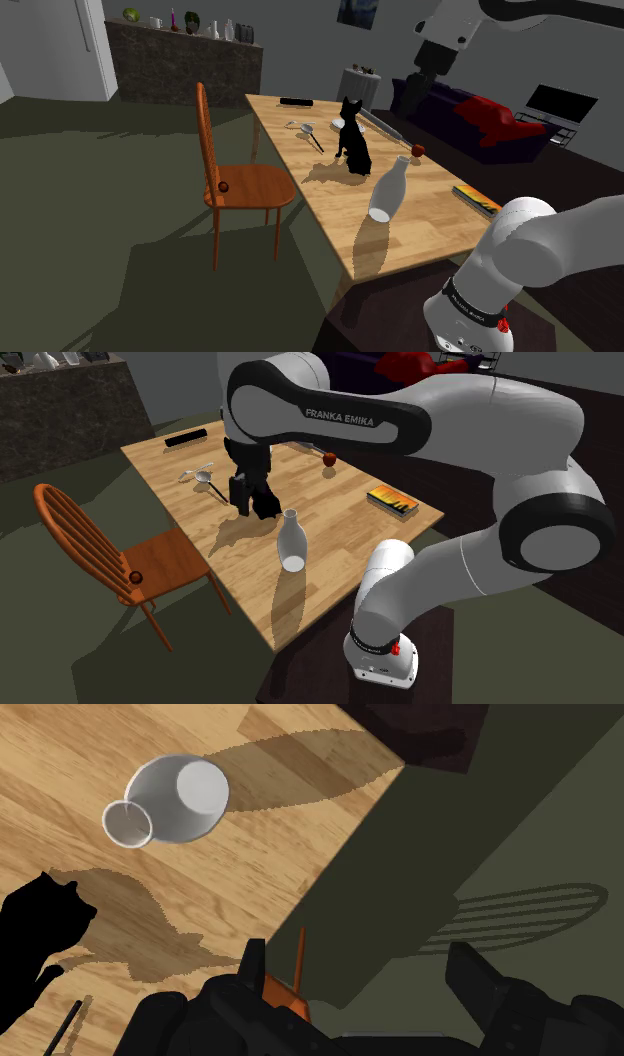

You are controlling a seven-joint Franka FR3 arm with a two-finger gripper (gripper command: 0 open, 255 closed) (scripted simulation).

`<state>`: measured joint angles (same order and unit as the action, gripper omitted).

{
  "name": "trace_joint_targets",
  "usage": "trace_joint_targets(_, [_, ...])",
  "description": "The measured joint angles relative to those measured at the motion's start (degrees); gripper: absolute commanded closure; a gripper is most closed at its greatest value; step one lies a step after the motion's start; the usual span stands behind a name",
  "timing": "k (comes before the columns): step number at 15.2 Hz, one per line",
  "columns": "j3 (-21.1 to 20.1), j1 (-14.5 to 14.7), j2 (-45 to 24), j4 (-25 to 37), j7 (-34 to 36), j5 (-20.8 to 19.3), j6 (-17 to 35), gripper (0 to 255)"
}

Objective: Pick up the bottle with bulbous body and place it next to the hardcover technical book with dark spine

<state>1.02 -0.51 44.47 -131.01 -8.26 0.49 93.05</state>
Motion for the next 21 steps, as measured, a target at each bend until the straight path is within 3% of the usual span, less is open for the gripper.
trace_joint_targets(10, [8.24,-3.36,0.05,-9.37,-7.80,-4.79,8.18,0])
trace_joint_targets(21, [19.79,-7.45,-8.10,-15.29,-17.84,-10.47,21.27,0])
